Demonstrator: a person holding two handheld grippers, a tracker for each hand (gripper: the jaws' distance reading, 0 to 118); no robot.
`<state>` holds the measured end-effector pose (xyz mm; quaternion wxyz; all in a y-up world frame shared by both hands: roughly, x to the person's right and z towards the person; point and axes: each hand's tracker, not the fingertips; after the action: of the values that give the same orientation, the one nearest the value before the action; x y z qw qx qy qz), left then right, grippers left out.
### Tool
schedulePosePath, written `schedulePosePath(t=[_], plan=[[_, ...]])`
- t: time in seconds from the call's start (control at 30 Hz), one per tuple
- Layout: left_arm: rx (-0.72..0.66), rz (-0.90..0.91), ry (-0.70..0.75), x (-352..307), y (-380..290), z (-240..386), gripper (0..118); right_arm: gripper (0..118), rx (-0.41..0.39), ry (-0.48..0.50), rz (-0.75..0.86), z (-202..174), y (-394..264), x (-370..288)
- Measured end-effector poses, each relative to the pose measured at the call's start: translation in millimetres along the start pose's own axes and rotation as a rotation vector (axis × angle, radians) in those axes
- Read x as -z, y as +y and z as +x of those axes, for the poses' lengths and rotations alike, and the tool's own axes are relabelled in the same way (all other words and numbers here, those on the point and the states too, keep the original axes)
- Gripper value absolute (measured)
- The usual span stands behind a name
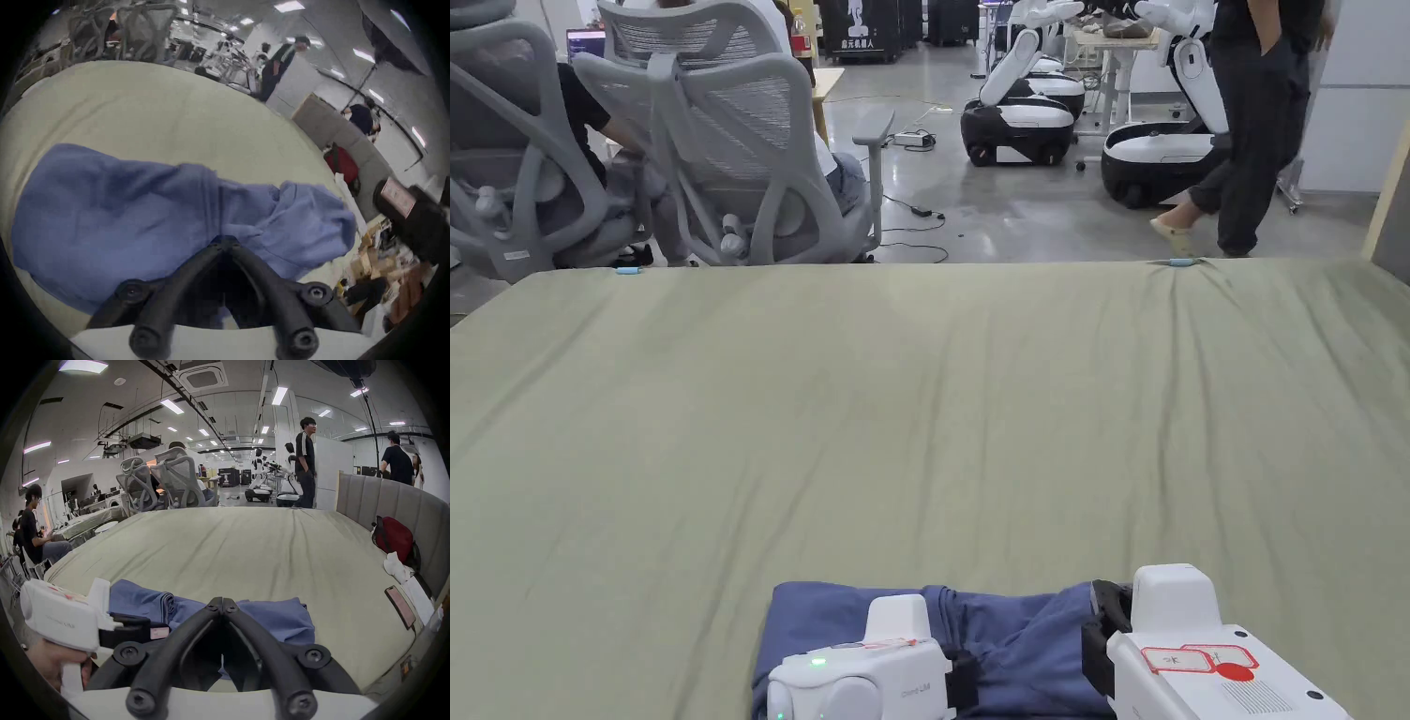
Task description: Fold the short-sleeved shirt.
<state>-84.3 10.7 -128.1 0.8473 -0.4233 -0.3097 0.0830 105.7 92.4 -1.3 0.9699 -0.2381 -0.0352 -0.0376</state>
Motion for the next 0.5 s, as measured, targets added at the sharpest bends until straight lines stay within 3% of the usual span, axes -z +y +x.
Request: schedulePosePath(t=[0.1, 0.2, 0.4, 0.43, 0.47, 0.5], plan=[[-0.030, 0.026, -0.004, -12, 4, -2, 0, 0, -0.003, -0.005, 0.002, -1, 1, -1], [0.038, 0.139, 0.021, -40, 9, -3, 0, 0, -0.007, -0.009, 0.012, -6, 5, 0], [-0.033, 0.205, 0.036, -72, 12, -28, 0, 0, 0.000, -0.006, 0.017, -18, 8, 4], [-0.054, 0.225, 0.026, -76, 12, -35, 6, 0, 0.000, -0.006, 0.018, -20, 7, 4], [-0.085, 0.267, 0.033, -81, 12, -41, 25, 0, 0.001, -0.008, 0.019, -22, 6, 4], [-0.096, 0.293, 0.032, -88, 12, -50, 64, 0, 0.006, -0.008, 0.017, -24, 5, 5]])
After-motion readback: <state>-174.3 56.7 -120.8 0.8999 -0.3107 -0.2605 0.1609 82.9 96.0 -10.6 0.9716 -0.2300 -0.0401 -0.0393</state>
